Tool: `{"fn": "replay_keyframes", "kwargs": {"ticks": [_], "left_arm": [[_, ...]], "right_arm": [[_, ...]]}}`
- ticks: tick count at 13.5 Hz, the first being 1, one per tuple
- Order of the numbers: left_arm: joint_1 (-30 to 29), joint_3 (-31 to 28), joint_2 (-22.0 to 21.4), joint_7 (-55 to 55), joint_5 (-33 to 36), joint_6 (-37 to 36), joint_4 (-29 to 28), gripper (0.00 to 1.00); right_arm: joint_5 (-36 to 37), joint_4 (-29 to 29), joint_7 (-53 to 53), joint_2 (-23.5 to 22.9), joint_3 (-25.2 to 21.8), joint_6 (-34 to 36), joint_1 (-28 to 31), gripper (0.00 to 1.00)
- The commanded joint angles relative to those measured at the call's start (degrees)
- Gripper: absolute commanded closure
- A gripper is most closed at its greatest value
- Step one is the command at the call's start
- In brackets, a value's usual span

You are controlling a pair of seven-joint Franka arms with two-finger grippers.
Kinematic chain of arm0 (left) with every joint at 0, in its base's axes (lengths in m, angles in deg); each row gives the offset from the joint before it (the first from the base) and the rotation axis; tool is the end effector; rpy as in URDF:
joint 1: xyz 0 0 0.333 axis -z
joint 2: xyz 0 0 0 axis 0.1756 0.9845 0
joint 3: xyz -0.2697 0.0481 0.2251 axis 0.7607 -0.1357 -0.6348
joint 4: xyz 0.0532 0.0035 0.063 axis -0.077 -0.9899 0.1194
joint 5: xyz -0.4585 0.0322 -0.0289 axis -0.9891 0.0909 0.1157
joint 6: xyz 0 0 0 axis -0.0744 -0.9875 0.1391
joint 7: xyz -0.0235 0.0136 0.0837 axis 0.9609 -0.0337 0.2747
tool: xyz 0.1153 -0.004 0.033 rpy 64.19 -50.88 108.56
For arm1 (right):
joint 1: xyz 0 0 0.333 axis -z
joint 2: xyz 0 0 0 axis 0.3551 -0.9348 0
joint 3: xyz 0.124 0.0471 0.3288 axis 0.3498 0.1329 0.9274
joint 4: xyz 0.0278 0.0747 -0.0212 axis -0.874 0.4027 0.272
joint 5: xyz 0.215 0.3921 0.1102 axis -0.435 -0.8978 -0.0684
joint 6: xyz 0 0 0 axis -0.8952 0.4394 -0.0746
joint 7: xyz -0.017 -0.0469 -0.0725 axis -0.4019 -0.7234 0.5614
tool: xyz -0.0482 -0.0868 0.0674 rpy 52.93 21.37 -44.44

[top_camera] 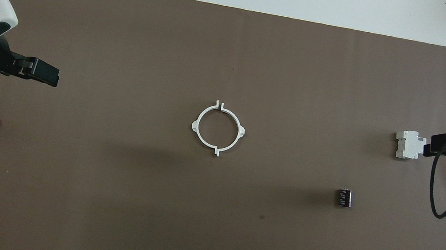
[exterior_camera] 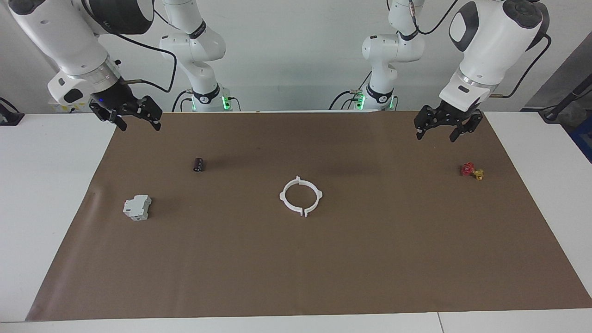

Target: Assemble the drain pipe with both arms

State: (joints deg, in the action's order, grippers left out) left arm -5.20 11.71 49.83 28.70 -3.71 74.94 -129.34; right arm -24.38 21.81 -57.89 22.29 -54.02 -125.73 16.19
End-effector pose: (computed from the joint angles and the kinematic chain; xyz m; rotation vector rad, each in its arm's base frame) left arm 0.6230 -0.0896 0.6108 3.0870 -0.2228 0.0561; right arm 0.6144 -0.0209 0.6291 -3.0613 0.0958 0.1153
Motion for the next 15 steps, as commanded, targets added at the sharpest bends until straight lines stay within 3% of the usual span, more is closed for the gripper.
{"fn": "replay_keyframes", "kwargs": {"ticks": [1, 4, 7, 9, 11, 15], "left_arm": [[-2.6, -0.9, -1.0, 0.2, 1.1, 2.1, -0.3, 0.0], [-8.2, -2.3, -3.0, -0.1, 1.4, 1.4, -0.4, 0.0], [-12.5, -2.6, -3.9, 0.1, 1.5, 0.9, -0.8, 0.0], [-13.2, -2.6, -3.9, 0.1, 1.5, 0.9, -0.9, 0.0], [-13.3, -2.6, -3.9, 0.1, 1.5, 1.0, -0.9, 0.0], [-13.4, -2.7, -3.8, 0.2, 1.7, 2.2, -0.8, 0.0]], "right_arm": [[-0.4, 0.3, 0.8, 1.0, 0.0, 0.7, -0.7, 0.0], [-0.4, 0.7, 0.5, 1.4, -0.4, 2.6, 0.6, 0.0], [-0.4, 0.8, -0.2, 1.4, -0.2, 0.4, 0.4, 0.0], [0.7, 1.8, 0.0, 1.7, 0.0, -1.0, -2.0, 0.0], [8.2, 2.5, 0.0, 1.7, 0.0, -5.3, -5.5, 0.0], [8.0, 1.6, -0.4, 1.3, -0.4, -4.1, -3.6, 0.0]]}}
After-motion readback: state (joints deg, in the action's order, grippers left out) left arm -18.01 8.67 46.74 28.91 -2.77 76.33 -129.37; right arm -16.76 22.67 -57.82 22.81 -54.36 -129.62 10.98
